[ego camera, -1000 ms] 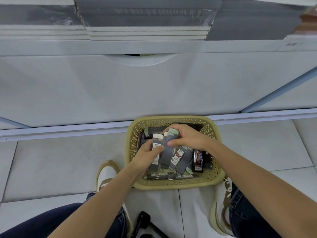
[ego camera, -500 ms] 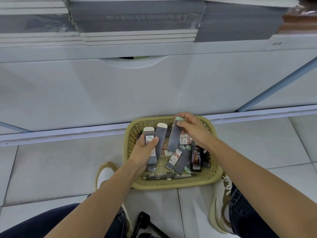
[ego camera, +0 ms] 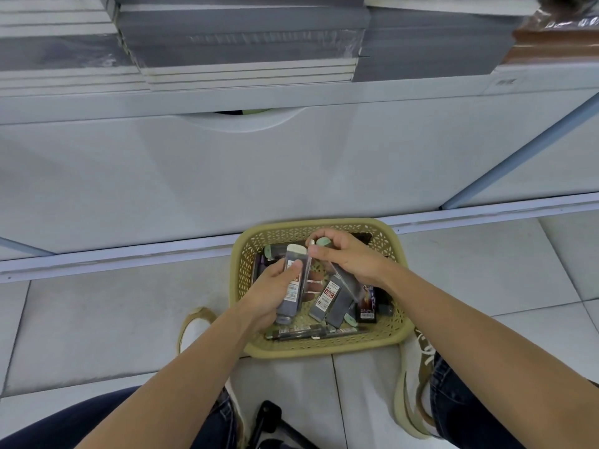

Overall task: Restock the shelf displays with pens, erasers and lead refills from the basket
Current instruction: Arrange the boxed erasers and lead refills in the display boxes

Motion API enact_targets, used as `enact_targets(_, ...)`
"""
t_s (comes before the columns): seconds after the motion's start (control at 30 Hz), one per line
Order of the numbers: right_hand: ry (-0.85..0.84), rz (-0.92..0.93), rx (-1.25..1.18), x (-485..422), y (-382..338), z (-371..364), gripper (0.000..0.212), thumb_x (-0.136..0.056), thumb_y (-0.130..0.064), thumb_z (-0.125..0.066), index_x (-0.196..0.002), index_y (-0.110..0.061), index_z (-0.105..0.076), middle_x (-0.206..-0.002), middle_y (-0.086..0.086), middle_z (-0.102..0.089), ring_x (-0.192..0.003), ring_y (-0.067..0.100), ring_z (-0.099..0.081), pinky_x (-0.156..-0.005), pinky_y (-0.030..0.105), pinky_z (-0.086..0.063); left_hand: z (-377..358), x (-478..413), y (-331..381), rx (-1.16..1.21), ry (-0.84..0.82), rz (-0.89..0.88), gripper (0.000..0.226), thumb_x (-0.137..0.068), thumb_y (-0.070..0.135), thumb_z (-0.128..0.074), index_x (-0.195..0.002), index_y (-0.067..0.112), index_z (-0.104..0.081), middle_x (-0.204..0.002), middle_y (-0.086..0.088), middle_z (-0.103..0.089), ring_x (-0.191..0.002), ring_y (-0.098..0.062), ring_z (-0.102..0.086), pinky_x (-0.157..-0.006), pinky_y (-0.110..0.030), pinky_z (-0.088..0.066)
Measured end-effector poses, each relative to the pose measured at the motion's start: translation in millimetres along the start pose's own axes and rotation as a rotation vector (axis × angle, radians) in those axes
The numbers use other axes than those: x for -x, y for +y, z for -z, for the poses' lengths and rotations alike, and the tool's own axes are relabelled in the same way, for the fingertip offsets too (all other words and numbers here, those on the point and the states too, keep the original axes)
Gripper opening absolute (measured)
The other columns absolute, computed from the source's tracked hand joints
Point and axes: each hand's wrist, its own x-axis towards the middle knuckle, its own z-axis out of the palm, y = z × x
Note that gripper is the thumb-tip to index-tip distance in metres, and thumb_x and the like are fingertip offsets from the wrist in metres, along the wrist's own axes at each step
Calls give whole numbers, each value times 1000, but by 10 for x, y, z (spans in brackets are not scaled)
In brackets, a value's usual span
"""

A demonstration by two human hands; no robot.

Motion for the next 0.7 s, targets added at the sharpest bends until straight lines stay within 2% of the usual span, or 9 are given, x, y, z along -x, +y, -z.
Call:
enact_targets(0.07, 54, -4, -17, -24, 13, -21, 24, -87, -30, -70, -103, -17, -58, -59, -8, -58, -51, 2, -53, -65, 32, -53, -30, 11, 36, 54, -35, 27, 28, -103, 23, -43, -118, 8, -61, -103, -15, -74, -88, -27, -73, -66, -35, -59)
enact_targets(0.17, 186, 18, 94, -39, -13, -59, 24, -84, -34, -73, -93, -17, -58, -66, -9, -60, -52, -2, -54, -55, 17, -44, -53, 36, 81, 20, -112, 69, 40, -103, 39, -40, -124, 12, -60, -111, -16, -72, -101, -32, -69, -81, -45, -59)
enact_targets(0.2, 216, 26, 125, -45, -14, -69, 25, -83, -36, -74, -89, -17, -57, -68, -8, -59, -54, -1, -54, -54, 16, -42, -60, 45, 80, -10, -127, 55, 41, -101, 42, -43, -124, 13, -60, -110, -15, -72, -98, -30, -70, -77, -43, -60)
enact_targets(0.27, 240, 40, 129, -55, -13, -90, 27, -84, -36, -73, -89, -14, -58, -70, -5, -57, -58, 2, -52, -57, 16, -42, -74, 47, 56, -33, -103, -20, 33, -97, 32, -54, -120, 7, -58, -101, -15, -73, -83, -26, -72, -63, -34, -59)
enact_targets(0.37, 317, 71, 37, -43, -45, -98, 24, -88, -33, -69, -92, -12, -60, -64, -6, -57, -53, 0, -52, -56, 13, -44, -72, 14, 51, -59, -7, -66, 18, -98, 14, -54, -113, 5, -57, -87, -11, -74, -69, -21, -69, -62, -34, -57)
enact_targets(0.47, 473, 70, -105, -27, -106, -85, 26, -91, -36, -64, -87, -12, -54, -66, -3, -56, -53, 3, -51, -61, 17, -45, -89, 20, 83, -51, 52, -23, 11, -98, 17, -55, -105, 8, -57, -77, -9, -67, -59, -19, -57, -49, -27, -42)
enact_targets(0.57, 420, 68, -349, -28, -182, -135, 26, -97, -33, -55, -87, -10, -48, -71, 3, -56, -59, 11, -49, -63, 25, -43, -175, 62, 67, -159, 21, 12, 17, -92, 31, -64, -96, 15, -59, -71, -3, -62, -55, -15, -47, -44, -20, -28)
enact_targets(0.63, 365, 87, -439, -40, -237, -178, 25, -103, -29, -44, -92, -7, -47, -73, 6, -56, -59, 13, -48, -62, 27, -41, -251, 89, 76, -152, 12, 25, 26, -87, 33, -70, -103, 14, -61, -72, 0, -67, -60, -15, -49, -48, -24, -32)
enact_targets(0.7, 343, 93, -474, -32, -282, -179, 27, -104, -27, -37, -94, -5, -49, -76, 6, -57, -62, 14, -48, -66, 31, -40, -294, 116, 124, -119, 41, 48, 38, -77, 31, -77, -107, 12, -63, -73, 0, -71, -58, -11, -54, -46, -19, -38)
